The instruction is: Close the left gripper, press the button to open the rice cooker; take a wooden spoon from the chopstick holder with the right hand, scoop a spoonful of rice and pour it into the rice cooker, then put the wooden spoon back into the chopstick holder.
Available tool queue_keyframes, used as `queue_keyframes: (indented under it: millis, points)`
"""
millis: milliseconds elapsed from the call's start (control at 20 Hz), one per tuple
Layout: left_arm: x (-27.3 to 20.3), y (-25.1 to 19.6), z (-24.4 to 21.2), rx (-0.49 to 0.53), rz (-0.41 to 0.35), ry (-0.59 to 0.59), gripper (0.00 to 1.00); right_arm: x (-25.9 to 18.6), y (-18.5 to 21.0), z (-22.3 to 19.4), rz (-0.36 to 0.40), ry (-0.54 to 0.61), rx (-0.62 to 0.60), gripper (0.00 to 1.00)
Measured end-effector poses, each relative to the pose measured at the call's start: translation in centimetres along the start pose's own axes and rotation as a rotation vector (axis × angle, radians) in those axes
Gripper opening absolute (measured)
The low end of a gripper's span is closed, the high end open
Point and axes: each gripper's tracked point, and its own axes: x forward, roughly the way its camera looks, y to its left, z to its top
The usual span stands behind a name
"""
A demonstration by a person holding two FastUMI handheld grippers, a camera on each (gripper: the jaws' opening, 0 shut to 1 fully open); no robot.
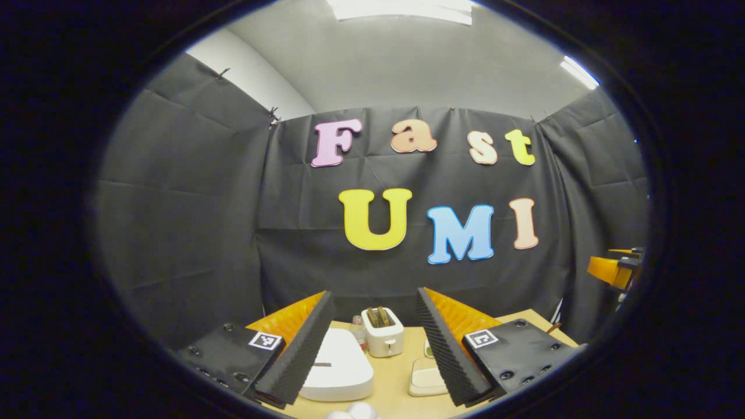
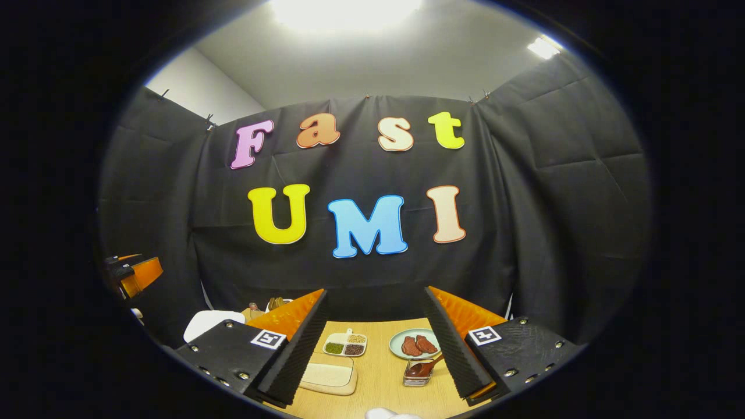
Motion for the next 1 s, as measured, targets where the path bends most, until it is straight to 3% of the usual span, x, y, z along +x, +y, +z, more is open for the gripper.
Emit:
queue_keyframes:
  millis: [1000]
  points:
    - [0.43, 0.47, 0.85, 0.009, -0.007, -0.003, 0.99, 0.28, 0.0, 0.42, -0.011, -0.003, -0.001, 0.98]
